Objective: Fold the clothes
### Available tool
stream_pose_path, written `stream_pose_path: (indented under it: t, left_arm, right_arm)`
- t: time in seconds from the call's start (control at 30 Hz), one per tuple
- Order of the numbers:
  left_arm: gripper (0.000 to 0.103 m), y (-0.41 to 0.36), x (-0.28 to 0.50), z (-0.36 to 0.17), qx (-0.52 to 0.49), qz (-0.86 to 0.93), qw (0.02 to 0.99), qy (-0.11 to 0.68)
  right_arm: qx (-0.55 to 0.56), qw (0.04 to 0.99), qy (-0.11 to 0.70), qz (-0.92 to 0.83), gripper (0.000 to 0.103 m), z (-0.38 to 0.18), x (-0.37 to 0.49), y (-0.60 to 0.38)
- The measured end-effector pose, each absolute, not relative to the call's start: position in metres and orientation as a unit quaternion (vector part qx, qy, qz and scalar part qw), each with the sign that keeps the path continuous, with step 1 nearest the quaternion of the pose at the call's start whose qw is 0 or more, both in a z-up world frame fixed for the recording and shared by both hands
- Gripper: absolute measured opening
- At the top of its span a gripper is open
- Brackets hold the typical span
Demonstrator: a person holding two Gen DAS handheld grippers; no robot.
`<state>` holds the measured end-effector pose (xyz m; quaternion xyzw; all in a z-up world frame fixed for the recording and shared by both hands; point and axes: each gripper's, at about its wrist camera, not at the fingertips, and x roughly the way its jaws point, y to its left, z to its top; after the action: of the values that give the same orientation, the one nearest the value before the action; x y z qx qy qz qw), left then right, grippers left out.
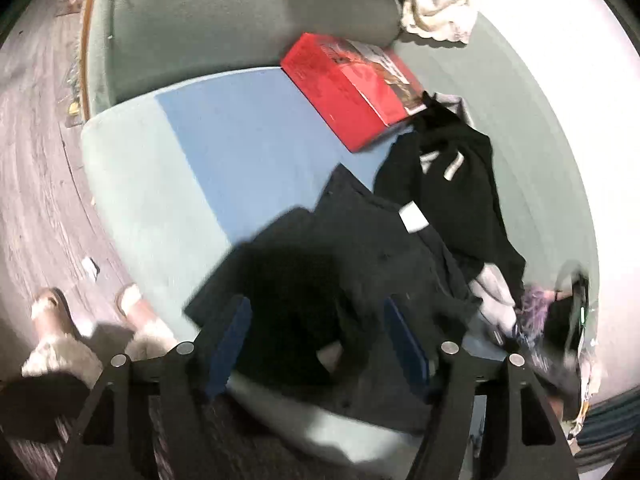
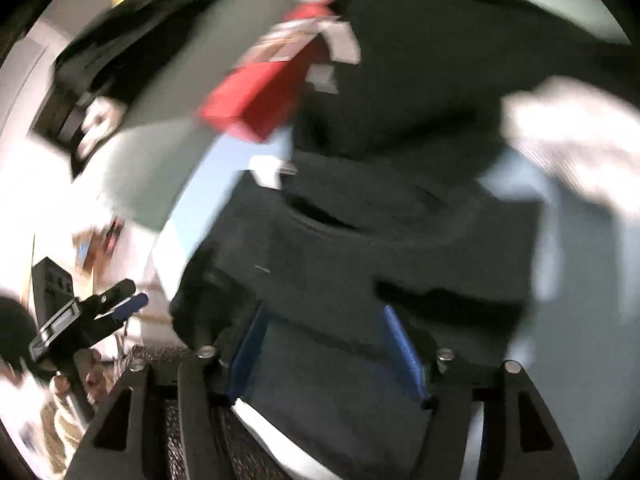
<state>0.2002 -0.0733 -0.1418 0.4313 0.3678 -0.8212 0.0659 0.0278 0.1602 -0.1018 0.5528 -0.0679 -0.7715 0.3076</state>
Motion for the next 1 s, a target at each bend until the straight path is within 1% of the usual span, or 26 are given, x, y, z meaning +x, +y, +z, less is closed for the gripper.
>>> stream_pose_path:
  t: [0.07,0.1,0.2,0.23,0.37,0.43,0.5,0.53,0.6,0.67,0.73,0.83,0.87,0.93,1.0]
  left_arm:
    - [0.070,-0.054,0.204,-0.147,0.435,-0.823,0.071,0.359]
    - [0.070,-0.050,0.207,-0.152,0.439,-0.817,0.075,0.367]
    - [0.070,-0.041,0.215,-0.168,0.437,-0.802,0.090,0.398]
    - [0.070,-0.037,0.218,-0.165,0.426,-0.812,0.108,0.383]
    - [0.070,-0.021,0.210,-0.156,0.442,-0.810,0.071,0.378]
    - [0.070,0.005,0.193,-0.152,0.446,-0.835,0.055,0.318]
    - [0.070,0.036,0.183,-0.149,0.457,-0.860,0.051,0.222]
    - [0.070,0.047,0.177,-0.151,0.463,-0.863,0.050,0.198]
    - [0.070,0.065,0.167,-0.160,0.477,-0.860,0.035,0.177]
    - [0.070,0.065,0.165,-0.163,0.483,-0.855,0.032,0.184]
    - [0.070,0.049,0.166,-0.160,0.474,-0.857,0.037,0.200]
    - [0.070,0.004,0.168,-0.149,0.463,-0.848,0.050,0.254]
    - [0.070,-0.014,0.167,-0.149,0.470,-0.837,0.040,0.279]
    - [0.070,-0.045,0.160,-0.162,0.505,-0.797,0.031,0.331]
    - [0.070,-0.064,0.157,-0.175,0.528,-0.769,0.040,0.358]
  right_arm:
    - [0.554,0.319,-0.009,-0.769,0.063,-0.102,0.025,0.123]
    - [0.559,0.324,-0.004,-0.763,0.062,-0.109,0.022,0.108]
    - [0.576,0.333,-0.027,-0.746,0.057,-0.117,0.018,0.077]
    - [0.577,0.329,-0.033,-0.747,0.057,-0.120,0.018,0.075]
    - [0.574,0.288,-0.039,-0.766,0.057,-0.124,0.020,0.094]
    - [0.572,0.247,-0.065,-0.779,0.058,-0.122,0.016,0.131]
    - [0.569,0.213,-0.093,-0.789,0.063,-0.121,0.019,0.171]
    - [0.567,0.197,-0.105,-0.793,0.067,-0.120,0.022,0.191]
    - [0.564,0.169,-0.117,-0.800,0.067,-0.118,0.030,0.228]
    - [0.569,0.150,-0.118,-0.800,0.067,-0.118,0.037,0.252]
    - [0.570,0.151,-0.123,-0.798,0.067,-0.121,0.042,0.256]
    - [0.574,0.188,-0.123,-0.787,0.067,-0.118,0.042,0.246]
    - [0.575,0.208,-0.115,-0.783,0.067,-0.117,0.039,0.233]
    - [0.571,0.249,-0.095,-0.776,0.067,-0.112,0.029,0.199]
    - [0.563,0.294,-0.071,-0.769,0.066,-0.105,0.018,0.162]
